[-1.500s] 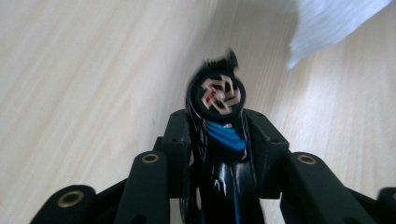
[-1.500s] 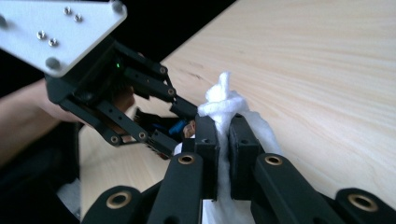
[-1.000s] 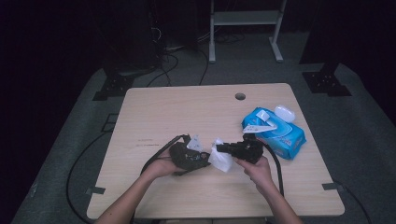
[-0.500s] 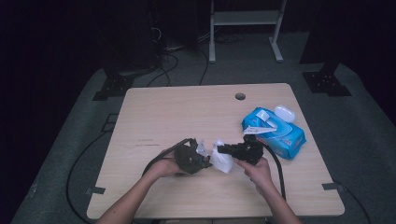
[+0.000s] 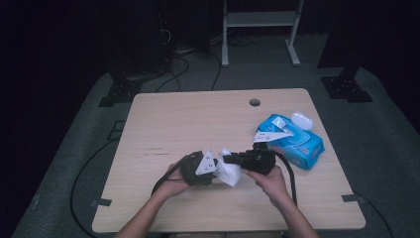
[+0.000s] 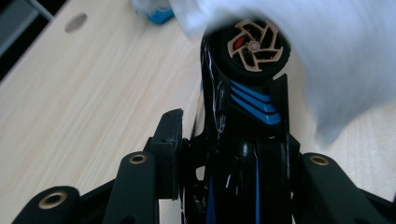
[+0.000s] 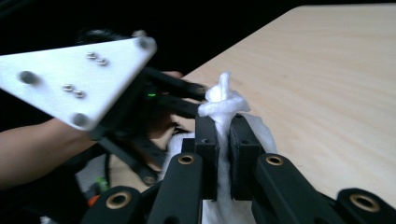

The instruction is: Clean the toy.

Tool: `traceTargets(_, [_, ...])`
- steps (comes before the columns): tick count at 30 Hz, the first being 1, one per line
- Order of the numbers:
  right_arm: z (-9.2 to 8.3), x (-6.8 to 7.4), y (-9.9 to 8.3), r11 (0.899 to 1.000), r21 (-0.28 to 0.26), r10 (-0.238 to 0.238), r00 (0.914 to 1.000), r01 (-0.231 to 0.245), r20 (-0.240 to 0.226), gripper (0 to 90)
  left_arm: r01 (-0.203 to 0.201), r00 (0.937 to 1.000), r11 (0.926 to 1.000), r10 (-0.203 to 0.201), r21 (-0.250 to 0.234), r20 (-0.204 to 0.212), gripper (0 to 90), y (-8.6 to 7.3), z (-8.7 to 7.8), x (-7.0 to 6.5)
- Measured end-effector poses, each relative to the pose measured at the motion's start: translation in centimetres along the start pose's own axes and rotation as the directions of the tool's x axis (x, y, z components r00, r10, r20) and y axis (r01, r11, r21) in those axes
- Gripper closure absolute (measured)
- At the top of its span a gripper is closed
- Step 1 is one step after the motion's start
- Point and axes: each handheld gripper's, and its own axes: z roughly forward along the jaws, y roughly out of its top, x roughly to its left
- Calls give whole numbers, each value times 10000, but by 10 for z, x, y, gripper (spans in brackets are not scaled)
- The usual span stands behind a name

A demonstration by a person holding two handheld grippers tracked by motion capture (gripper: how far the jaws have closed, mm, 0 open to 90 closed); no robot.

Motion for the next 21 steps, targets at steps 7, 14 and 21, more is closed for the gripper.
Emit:
traceTargets(7, [-13, -15, -10, 9996, 238, 104, 9949, -128, 1005, 836, 572, 9984, 9952, -567, -796, 77, 568, -6, -9, 1])
traceTargets(14, [-10, -3, -2, 9997, -149, -212, 9992, 217, 338, 836, 737, 9972, 9931, -721, -916, 203, 569, -8, -6, 0])
traceTargets(21, [-9, -17, -14, 9994, 160, 301, 9968, -314, 739, 836, 657, 9976, 9947, -638, -786, 257, 570, -8, -4, 0])
